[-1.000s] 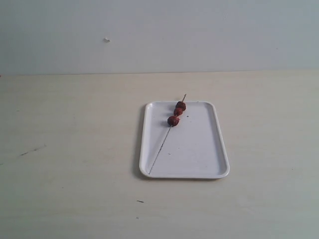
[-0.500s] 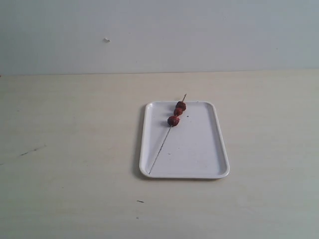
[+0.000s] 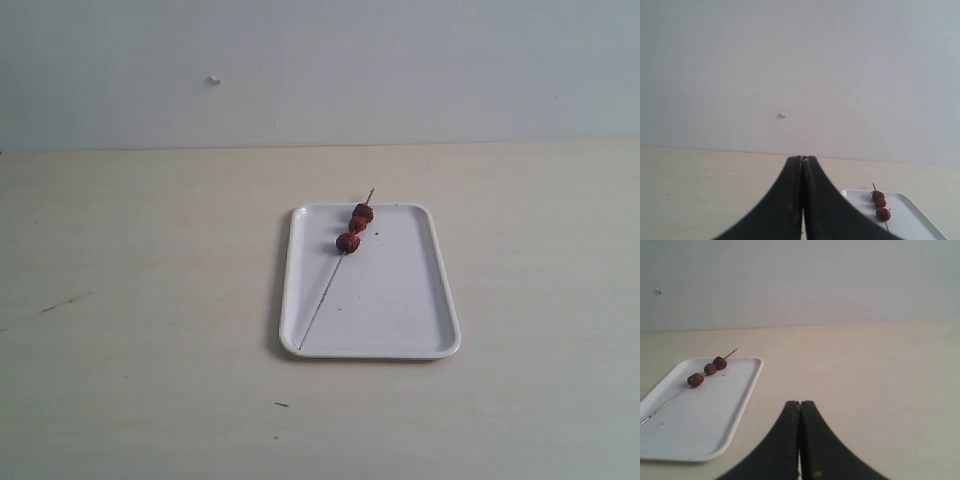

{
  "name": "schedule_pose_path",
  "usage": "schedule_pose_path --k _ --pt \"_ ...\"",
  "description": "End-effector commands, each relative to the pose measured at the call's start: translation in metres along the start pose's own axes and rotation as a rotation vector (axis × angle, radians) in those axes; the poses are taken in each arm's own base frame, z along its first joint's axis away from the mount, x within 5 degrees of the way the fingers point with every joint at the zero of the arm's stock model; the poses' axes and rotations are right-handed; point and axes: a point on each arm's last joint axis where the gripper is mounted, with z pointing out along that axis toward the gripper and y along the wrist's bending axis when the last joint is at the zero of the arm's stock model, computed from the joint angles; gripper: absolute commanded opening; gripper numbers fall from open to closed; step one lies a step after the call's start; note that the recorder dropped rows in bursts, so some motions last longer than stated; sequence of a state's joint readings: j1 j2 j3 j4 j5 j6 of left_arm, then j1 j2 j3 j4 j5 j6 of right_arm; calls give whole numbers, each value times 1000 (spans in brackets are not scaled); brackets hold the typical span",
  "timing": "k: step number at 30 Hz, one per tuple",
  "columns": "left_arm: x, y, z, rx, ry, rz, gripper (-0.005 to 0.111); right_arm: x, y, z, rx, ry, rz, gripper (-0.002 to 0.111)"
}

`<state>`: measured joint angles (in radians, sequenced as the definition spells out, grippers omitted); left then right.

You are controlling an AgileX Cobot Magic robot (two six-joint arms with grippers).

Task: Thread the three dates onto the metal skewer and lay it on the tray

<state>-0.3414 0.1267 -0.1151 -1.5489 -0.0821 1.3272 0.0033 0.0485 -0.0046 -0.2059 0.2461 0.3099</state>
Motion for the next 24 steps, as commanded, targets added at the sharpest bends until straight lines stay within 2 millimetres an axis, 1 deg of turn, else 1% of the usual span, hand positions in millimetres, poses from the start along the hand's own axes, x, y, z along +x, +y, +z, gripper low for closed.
schedule_pose_path --k 1,14,15,17,18,22,23,24 --pt "1 0 0 -4 0 1 0 1 -1 0 7 -2 -5 0" --pt "1 0 0 -3 -1 12 0 1 -1 0 7 -2 -5 0" --pt "1 0 0 0 -5 68 0 1 -1 0 7 -2 -5 0" --pt "1 0 0 6 -16 283 0 1 -1 0 7 -2 -5 0" --pt "2 -2 0 25 -14 282 0 1 -1 0 7 -2 -5 0" --pt "2 -3 0 41 -27 95 0 1 -1 0 7 -2 -5 0" --pt "4 -3 0 49 -25 121 0 1 -1 0 7 -2 -5 0" --pt "6 -4 0 55 -20 107 0 1 -1 0 7 -2 -5 0"
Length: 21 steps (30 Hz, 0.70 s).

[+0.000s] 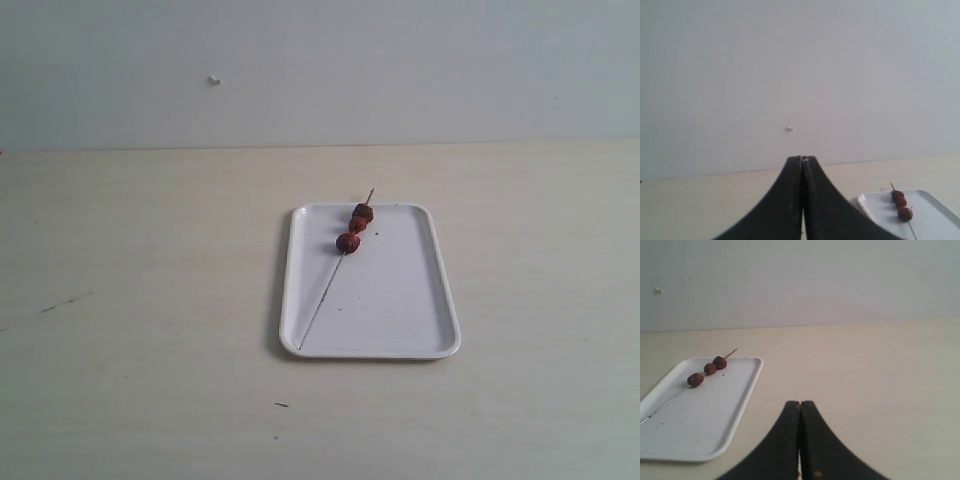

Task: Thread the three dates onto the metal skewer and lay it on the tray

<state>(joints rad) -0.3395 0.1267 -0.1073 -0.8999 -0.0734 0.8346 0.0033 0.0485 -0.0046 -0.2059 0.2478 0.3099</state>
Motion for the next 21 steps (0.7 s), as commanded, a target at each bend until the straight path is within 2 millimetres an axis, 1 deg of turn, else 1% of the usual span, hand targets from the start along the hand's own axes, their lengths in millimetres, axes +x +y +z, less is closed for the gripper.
schedule_pose_path --k 1,3,5,9,18,21 --pt "10 -3 0 32 23 -100 0 1 -1 0 6 -3 -5 0" --pt "17 -2 0 26 53 -206 0 1 -1 0 6 -3 -5 0" --pt "25 -2 -1 18 76 -248 0 1 -1 0 6 -3 -5 0" --pt "36 -1 -1 16 109 -177 0 1 -1 0 6 -3 -5 0" --pt "38 -1 -1 19 127 -109 0 1 -1 0 6 -3 -5 0" --pt "39 1 -1 -13 128 -105 0 1 -1 0 6 -3 -5 0"
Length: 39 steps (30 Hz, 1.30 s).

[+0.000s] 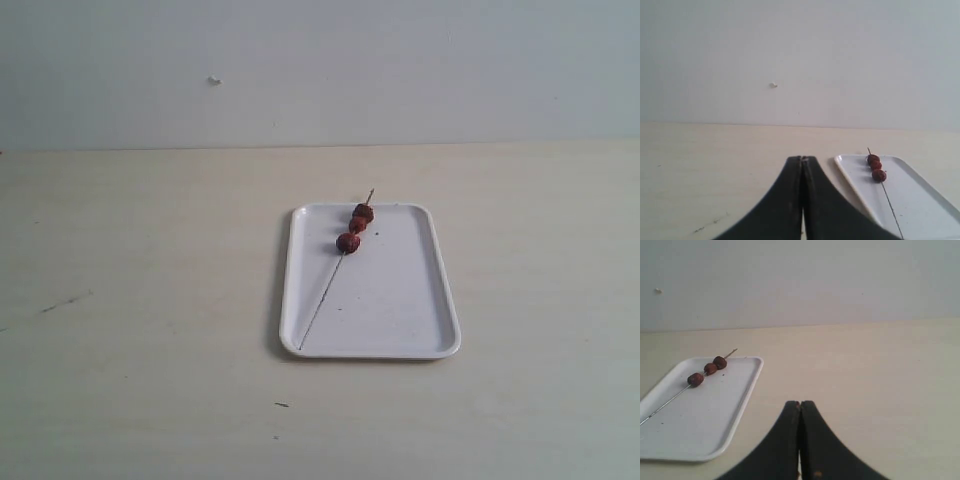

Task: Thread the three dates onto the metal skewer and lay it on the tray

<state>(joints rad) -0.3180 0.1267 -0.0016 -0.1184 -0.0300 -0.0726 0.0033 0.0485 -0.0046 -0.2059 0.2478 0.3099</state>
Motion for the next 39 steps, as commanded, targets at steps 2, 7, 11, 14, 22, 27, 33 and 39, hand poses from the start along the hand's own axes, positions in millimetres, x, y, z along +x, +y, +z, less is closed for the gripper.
schedule_pose_path --k 2,7,11,14,22,27,33,39 --pt "2 5 0 -68 16 14 0 1 -1 0 6 -3 -5 0" --pt "10 11 -2 -166 100 4 0 1 -1 0 6 -3 -5 0" --pt "18 16 -4 -239 180 -12 0 1 -1 0 6 -3 -5 0" --pt "20 18 -7 -275 195 -19 0 1 -1 0 6 -3 -5 0" --pt "17 17 -13 -291 118 -10 0 1 -1 0 6 -3 -5 0" --pt "17 17 -14 -290 117 -10 0 1 -1 0 6 -3 -5 0" --pt "17 17 -14 -290 117 -10 0 1 -1 0 6 -3 -5 0" --pt "17 17 -14 -290 117 -10 0 1 -1 0 6 -3 -5 0"
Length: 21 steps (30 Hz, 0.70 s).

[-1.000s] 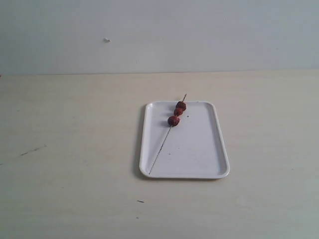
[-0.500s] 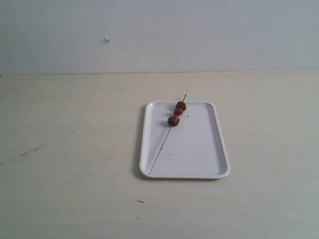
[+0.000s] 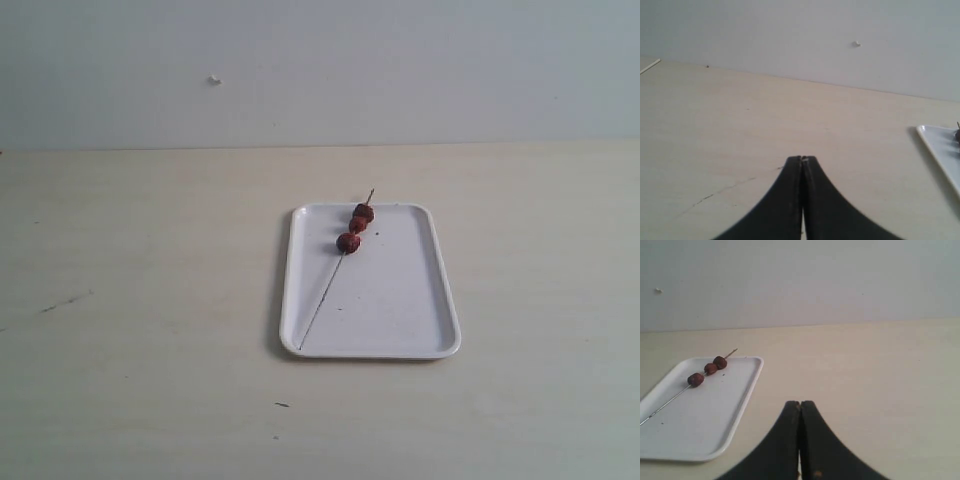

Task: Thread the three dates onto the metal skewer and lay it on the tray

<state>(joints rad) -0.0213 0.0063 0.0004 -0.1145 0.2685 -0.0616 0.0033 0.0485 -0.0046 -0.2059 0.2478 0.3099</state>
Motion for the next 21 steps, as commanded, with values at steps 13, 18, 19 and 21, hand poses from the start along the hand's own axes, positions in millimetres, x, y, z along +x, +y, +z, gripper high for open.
schedule_pose_path --k 13,18,19,21 --pt "-1 0 -1 -1 -9 1 0 1 -1 0 6 -3 -5 0" --pt "-1 0 -1 -1 -9 1 0 1 -1 0 6 -3 -5 0" --pt "-1 0 -1 -1 -9 1 0 1 -1 0 6 -3 -5 0" --pt "-1 0 -1 -1 -9 1 0 1 -1 0 6 -3 -5 0"
